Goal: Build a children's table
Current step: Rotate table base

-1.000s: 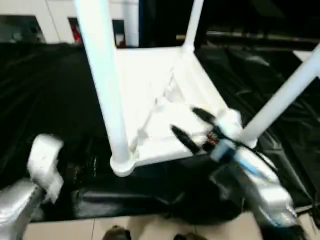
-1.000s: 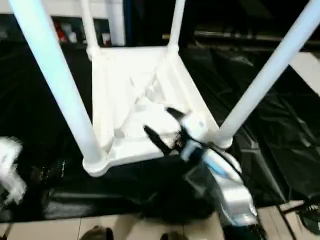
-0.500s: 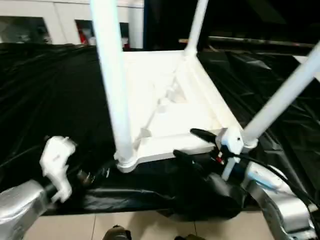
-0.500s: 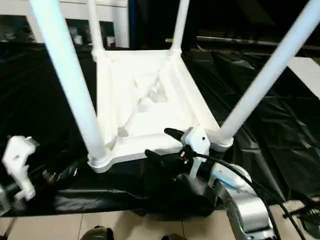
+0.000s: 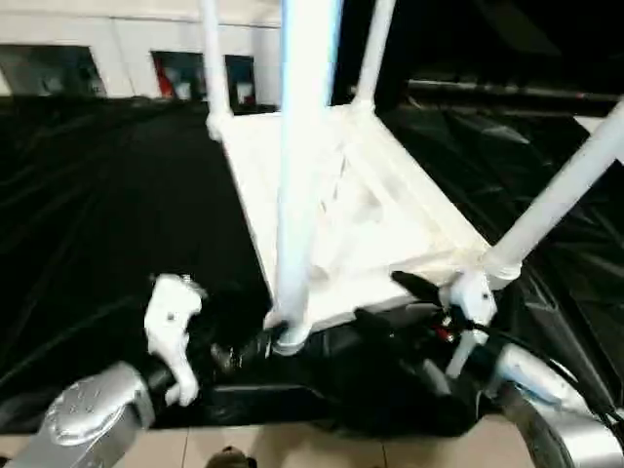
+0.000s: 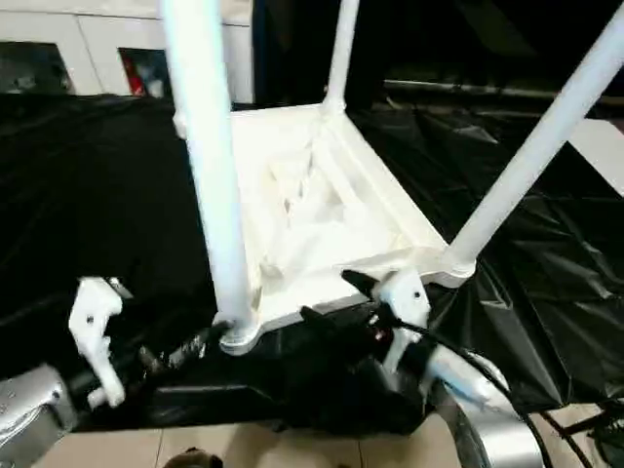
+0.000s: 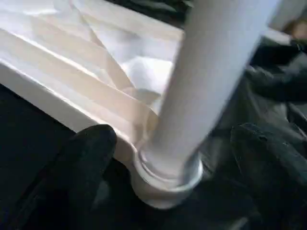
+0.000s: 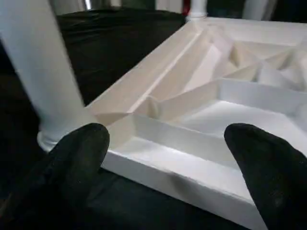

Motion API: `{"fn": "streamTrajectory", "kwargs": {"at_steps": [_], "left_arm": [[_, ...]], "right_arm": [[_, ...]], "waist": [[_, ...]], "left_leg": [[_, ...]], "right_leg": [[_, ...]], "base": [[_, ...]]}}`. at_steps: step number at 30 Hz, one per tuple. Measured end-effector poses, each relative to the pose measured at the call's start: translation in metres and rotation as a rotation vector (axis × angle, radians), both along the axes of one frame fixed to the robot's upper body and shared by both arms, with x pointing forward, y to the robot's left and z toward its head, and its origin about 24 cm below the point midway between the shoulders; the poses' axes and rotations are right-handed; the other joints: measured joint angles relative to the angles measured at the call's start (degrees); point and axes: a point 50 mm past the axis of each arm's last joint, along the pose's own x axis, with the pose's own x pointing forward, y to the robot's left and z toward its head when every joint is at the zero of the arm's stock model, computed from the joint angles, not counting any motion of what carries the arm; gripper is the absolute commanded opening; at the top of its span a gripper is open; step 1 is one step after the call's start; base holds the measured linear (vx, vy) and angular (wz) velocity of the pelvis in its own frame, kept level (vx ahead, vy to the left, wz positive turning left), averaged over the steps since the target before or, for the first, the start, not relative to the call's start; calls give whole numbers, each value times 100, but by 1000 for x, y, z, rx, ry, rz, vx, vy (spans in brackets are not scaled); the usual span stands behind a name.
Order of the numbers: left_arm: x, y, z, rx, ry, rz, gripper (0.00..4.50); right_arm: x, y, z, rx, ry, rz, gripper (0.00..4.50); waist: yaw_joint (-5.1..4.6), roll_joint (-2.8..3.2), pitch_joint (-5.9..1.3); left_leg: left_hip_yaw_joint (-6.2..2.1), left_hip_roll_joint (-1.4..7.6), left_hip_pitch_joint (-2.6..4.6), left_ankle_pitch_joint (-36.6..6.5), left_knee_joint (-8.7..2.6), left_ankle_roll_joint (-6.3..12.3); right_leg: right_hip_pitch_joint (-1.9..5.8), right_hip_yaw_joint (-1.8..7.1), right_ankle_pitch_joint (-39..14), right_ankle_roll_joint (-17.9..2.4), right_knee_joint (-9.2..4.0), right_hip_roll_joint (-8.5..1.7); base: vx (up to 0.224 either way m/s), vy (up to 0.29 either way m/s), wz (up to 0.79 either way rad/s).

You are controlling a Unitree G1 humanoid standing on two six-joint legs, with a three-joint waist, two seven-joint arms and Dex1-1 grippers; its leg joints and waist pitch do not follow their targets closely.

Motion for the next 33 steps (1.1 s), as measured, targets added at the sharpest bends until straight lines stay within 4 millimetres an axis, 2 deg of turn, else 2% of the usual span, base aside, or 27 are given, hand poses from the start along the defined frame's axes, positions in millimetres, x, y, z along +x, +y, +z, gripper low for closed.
{"fn": "streamTrajectory", "kwargs": {"at_steps": [3, 7, 10, 14, 18, 23, 28, 33], "left_arm": [[-4, 2, -1, 21, 23, -38, 440], [1, -1, 1, 18, 3, -16, 440], [19, -11, 5, -21, -42, 28, 440], [28, -26, 1, -51, -32, 15, 440], [44, -52, 3, -111, -50, -13, 440], [46, -63, 6, -124, -62, -31, 440], [57, -48, -1, -31, -100, 153, 440], [62, -13, 1, 43, -164, 399, 440]], "right_arm": [[1, -2, 1, 2, -7, -28, 450], [2, 0, 2, 16, -17, -46, 450], [2, 3, 2, 22, -19, -39, 450], [2, 3, 2, 23, -20, -42, 450], [2, 4, 3, 28, -21, -45, 450], [2, 5, 2, 33, -19, -47, 450], [3, 5, 3, 40, -26, -82, 450], [9, -2, 1, 69, -57, -213, 450]], "waist": [[-7, 47, -35], [1, 67, -46], [21, 75, -54], [-5, 85, -63], [-17, 85, -66], [-45, 98, -76], [-46, 110, -82], [-79, 109, -83]], "left_leg": [[-2, 0, 3, 0, -2, 0], [-4, -1, 5, 0, -2, -1], [-4, -3, 6, 0, 1, 0], [-5, -4, 2, 0, 1, 0], [-4, -5, -2, 0, 2, 1], [-3, -4, -2, 0, 3, 1], [-9, -3, -5, 0, -7, 0], [-9, -4, -8, 0, -8, 0]], "right_leg": [[1, 0, -1, 1, 0, 3], [2, 0, -1, 2, -1, 3], [9, 1, -1, 3, -7, 1], [17, 0, 4, 12, -33, 1], [18, 1, 6, 14, -51, 0], [19, 1, 18, 30, -50, -1], [14, -5, 23, 35, -42, 0], [12, -5, 23, 35, -51, 0]], "base": [[0, 0, 0], [0, 0, 0], [0, 0, 0], [0, 0, 0], [0, 0, 0], [0, 0, 0], [0, 0, 0], [0, 0, 0]]}}
